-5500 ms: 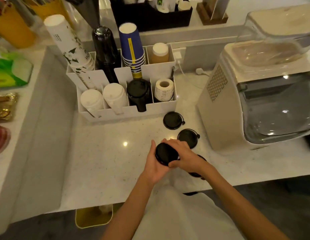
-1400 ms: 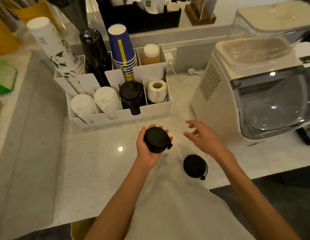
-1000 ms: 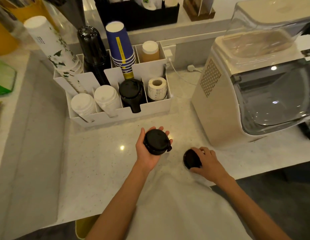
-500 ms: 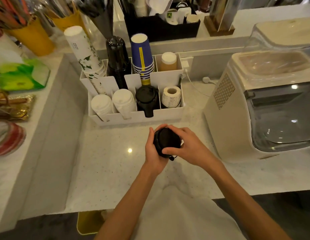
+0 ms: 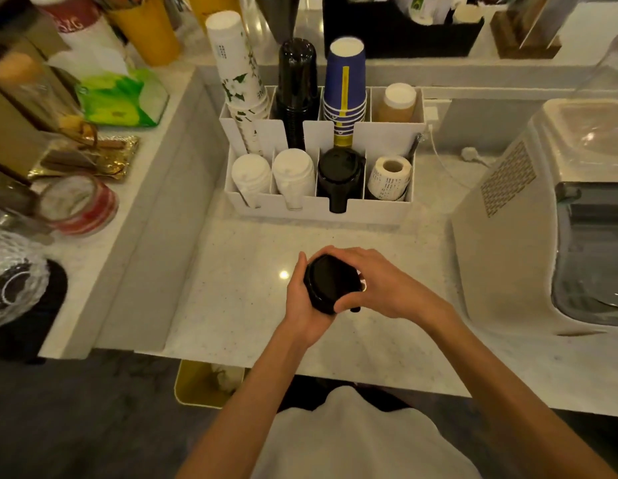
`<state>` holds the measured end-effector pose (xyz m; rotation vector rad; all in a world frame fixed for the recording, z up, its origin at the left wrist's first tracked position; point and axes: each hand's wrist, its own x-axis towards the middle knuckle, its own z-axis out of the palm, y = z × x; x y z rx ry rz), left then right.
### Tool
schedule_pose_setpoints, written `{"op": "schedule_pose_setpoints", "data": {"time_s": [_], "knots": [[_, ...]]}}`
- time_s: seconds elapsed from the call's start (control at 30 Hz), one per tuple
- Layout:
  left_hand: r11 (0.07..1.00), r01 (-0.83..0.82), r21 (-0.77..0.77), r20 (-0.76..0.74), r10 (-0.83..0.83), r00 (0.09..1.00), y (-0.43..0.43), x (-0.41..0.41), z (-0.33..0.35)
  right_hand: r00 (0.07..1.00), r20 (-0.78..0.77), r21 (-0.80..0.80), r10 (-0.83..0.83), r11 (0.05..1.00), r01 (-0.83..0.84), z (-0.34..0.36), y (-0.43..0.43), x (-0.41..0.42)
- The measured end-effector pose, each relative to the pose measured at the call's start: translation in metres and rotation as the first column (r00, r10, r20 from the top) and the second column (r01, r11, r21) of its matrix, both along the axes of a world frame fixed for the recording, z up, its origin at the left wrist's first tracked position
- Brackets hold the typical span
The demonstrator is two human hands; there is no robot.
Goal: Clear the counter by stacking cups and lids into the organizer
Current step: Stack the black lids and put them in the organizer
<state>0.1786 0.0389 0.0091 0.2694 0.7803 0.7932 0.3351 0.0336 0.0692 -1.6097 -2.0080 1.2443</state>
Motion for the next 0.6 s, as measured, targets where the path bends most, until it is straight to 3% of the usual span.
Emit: {"op": "schedule_pose_setpoints", "data": {"time_s": [0.23, 0.33, 0.6], "knots": [[0.995, 0.08, -0.066, 0.065, -0.076, 0.995, 0.008, -0.026, 0.005, 0.988, 0.06, -0.021, 0.14, 0.99, -0.139, 0.001, 0.015, -0.009], [0.994, 0.088, -0.072, 0.051, -0.084, 0.995, 0.018, -0.029, 0.017, 0.992, 0.08, 0.005, 0.095, 0.995, -0.095, 0.007, 0.021, -0.012], [0.998, 0.065, 0.018, -0.02, -0.064, 0.998, 0.047, -0.029, 0.035, 0.999, -0.053, -0.033, -0.005, 0.999, 0.003, 0.023, 0.033, -0.028]]}}
